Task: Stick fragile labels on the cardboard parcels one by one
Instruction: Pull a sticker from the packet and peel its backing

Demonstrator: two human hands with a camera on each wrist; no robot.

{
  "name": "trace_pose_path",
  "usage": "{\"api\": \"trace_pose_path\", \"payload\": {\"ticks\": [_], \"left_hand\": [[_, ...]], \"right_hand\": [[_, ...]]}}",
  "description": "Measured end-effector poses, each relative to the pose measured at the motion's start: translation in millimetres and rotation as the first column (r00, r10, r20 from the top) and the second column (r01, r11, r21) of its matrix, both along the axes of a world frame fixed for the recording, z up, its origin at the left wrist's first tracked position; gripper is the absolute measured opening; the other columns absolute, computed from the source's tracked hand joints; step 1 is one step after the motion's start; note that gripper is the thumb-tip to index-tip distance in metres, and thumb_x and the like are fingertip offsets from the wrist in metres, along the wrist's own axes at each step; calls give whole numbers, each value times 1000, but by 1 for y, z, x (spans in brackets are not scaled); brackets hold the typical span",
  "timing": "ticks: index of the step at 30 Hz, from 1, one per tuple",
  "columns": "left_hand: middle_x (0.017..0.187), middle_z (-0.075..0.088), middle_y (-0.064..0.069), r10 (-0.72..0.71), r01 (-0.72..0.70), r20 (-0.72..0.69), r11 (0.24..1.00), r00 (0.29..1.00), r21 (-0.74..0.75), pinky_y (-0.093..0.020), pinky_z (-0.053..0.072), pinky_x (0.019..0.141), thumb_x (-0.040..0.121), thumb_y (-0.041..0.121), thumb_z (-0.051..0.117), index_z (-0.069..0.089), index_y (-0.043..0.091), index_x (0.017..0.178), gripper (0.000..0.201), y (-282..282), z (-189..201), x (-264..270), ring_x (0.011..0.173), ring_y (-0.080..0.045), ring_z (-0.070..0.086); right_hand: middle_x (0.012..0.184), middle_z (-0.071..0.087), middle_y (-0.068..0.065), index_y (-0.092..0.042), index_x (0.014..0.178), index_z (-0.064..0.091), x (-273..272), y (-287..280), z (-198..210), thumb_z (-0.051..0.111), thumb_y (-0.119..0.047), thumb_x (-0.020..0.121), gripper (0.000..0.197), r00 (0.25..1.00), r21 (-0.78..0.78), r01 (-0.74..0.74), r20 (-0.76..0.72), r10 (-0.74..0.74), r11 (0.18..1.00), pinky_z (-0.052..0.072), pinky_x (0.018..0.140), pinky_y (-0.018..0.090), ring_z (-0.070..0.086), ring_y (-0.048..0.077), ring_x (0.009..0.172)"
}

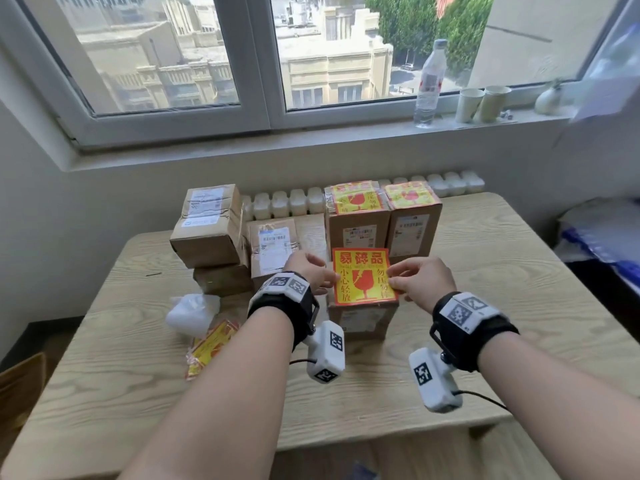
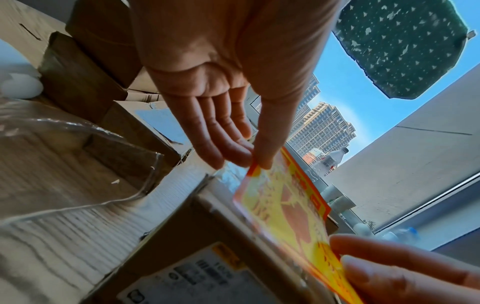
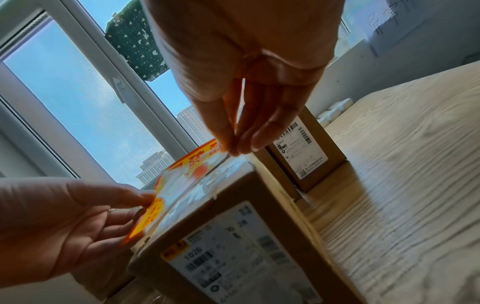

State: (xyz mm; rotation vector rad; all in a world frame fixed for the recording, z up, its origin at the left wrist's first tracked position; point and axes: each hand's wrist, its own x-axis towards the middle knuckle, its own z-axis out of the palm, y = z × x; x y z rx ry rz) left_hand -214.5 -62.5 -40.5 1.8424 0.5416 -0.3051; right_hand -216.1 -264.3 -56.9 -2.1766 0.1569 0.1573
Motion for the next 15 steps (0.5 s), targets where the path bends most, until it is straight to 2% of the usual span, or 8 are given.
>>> {"api": "trace_pose_path", "payload": {"ticks": [3, 7, 10, 15], "left_hand": [[96, 68, -11, 2, -2, 2, 999, 1000, 38, -34, 59, 75, 74, 5, 79, 53, 12, 98, 36, 1, -5, 0, 82, -19, 69], [96, 68, -11, 9, -9, -8, 999, 1000, 32, -34, 59, 76, 75, 4, 78, 52, 11, 102, 38, 4, -9, 2, 82, -20, 70], [97, 68, -10, 6, -5, -18, 999, 1000, 49, -35, 60, 78, 74, 7, 79, 52, 13, 101, 39, 3, -12, 3, 84, -20, 70], [95, 68, -7, -5, 8, -37, 996, 999, 93, -33, 60, 76, 73, 12, 81, 54, 14, 99, 38, 0, -15, 4, 82, -17, 70]], "right_hand": [[84, 72, -2, -26, 82, 74, 1, 3, -5, 77, -15, 79, 12, 1000, 1, -6, -3, 6, 1000, 59, 74, 31, 69, 13, 77], [85, 72, -1, -24, 85, 75, 4, 6, -9, 78, -16, 78, 12, 1000, -13, -5, 0, 5, 1000, 59, 76, 32, 68, 13, 79], [82, 72, -2, -26, 80, 75, 7, 5, -12, 79, -15, 76, 13, 1000, -6, 0, -1, 0, 1000, 59, 80, 36, 69, 15, 80], [76, 71, -4, -31, 64, 70, 8, 3, -18, 79, -14, 72, 21, 999, -7, 24, 24, -24, 1000, 60, 75, 39, 70, 17, 78]]}}
